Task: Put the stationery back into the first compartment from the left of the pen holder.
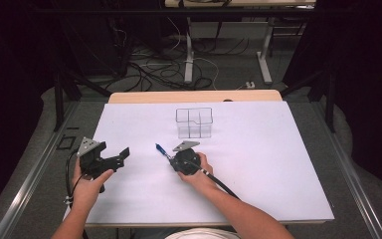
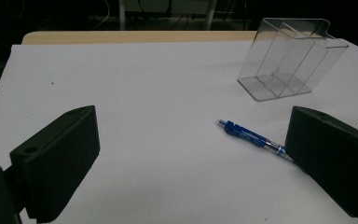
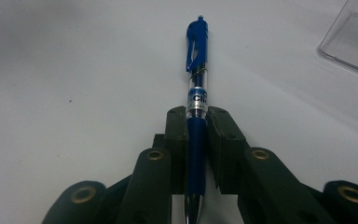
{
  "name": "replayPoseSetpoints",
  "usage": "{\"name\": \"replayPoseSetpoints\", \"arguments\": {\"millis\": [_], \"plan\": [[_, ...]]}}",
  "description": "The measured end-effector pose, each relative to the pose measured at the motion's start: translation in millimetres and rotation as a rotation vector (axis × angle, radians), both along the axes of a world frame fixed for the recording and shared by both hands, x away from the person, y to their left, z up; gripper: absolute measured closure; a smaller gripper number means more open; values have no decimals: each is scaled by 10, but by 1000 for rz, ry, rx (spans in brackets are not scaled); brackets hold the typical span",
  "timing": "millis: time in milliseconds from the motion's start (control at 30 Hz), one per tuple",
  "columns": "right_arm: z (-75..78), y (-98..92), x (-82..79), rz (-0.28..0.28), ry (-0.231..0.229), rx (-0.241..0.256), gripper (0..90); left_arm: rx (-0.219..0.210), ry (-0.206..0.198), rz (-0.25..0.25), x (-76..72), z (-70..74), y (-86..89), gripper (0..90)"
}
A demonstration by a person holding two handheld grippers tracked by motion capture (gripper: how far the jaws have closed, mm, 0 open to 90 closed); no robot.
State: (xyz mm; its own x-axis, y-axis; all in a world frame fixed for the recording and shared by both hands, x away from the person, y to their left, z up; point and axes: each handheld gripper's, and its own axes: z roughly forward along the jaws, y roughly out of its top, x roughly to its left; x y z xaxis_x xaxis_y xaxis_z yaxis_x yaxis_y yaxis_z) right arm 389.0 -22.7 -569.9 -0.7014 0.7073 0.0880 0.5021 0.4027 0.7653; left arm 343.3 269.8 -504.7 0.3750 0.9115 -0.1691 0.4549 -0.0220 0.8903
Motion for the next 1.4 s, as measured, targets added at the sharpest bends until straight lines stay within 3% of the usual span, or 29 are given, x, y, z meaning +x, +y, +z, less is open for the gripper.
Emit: {"name": "replayPoseSetpoints", "arguments": {"millis": [433,500,533,767,1367,1400], "plan": [[16,-17,-3,-10,1,14,800,5,0,-1,-1,0,1,30],[22,-14,-4,-16,-11,46,800,5,-1,-1,-3,0,-2,32],[44,-30,-3,-5,-3,23,801,15,0,-5,-3,1,4,37],[96,-82,-16,15,-13,25,801,19,-1,-11,-8,4,-15,50],[340,-472,-77,34,-13,51,801,33,0,-28,-16,14,-66,69],[336,-487,-80,32,-34,73,801,34,-1,-30,-17,14,-70,71]]}}
